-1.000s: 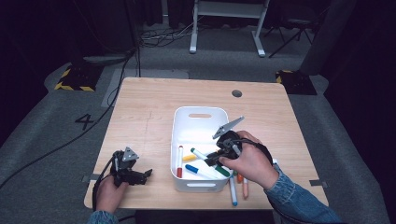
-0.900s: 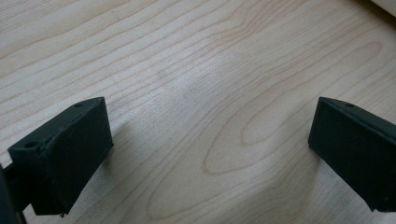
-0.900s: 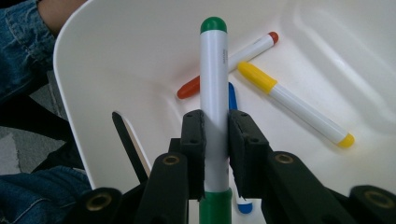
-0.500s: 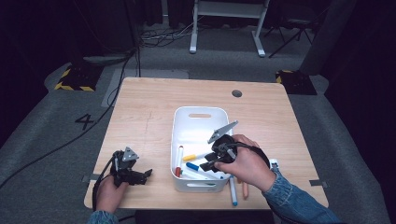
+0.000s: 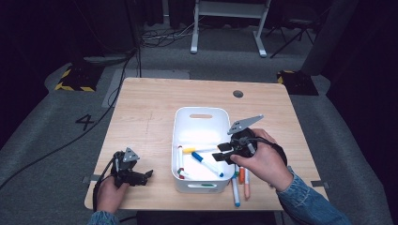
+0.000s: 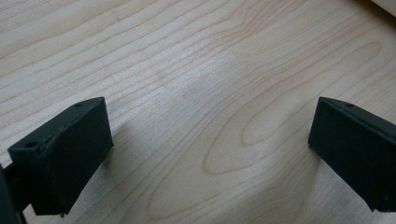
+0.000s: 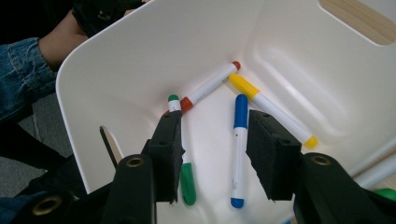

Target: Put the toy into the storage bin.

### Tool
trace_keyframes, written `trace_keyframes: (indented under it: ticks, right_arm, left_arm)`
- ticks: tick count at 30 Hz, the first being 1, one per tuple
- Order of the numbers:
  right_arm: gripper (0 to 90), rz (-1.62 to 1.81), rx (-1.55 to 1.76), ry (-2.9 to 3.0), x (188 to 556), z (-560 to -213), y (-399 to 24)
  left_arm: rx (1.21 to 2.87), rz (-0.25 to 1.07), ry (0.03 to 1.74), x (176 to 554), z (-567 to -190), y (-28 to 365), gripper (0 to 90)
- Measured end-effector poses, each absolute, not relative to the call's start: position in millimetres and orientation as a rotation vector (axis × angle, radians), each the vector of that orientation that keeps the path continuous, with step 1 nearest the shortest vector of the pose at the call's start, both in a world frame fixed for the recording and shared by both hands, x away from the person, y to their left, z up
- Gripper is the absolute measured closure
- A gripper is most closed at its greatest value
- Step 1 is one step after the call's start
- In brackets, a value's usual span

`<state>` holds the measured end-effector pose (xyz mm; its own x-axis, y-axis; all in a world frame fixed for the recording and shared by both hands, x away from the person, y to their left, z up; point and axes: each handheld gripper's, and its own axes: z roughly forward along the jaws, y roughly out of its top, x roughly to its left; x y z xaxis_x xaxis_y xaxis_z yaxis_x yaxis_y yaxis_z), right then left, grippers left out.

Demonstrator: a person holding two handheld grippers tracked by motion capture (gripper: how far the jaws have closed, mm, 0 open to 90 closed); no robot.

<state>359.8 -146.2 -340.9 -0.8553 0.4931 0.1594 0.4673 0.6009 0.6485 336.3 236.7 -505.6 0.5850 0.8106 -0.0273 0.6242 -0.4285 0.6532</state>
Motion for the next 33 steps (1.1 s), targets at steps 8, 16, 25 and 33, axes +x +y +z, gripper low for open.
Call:
trace_keyframes:
  ticks: [8,16,25,33]
  right_arm:
    - [60.3,1.139,0.966,2.663,371,-339,-184]
    - [61.2,1.077,1.103,2.607,379,-350,-218]
    - [62.5,0.979,1.209,2.568,385,-357,-243]
    - [62.5,0.846,1.309,2.574,393,-380,-258]
  left_arm:
    - [2.184,0.392,1.152,340,-505,234,0.0]
    - [2.181,0.411,1.159,342,-505,233,0.0]
    - [2.181,0.409,1.160,342,-505,233,0.0]
    - [2.181,0.408,1.160,342,-505,233,0.0]
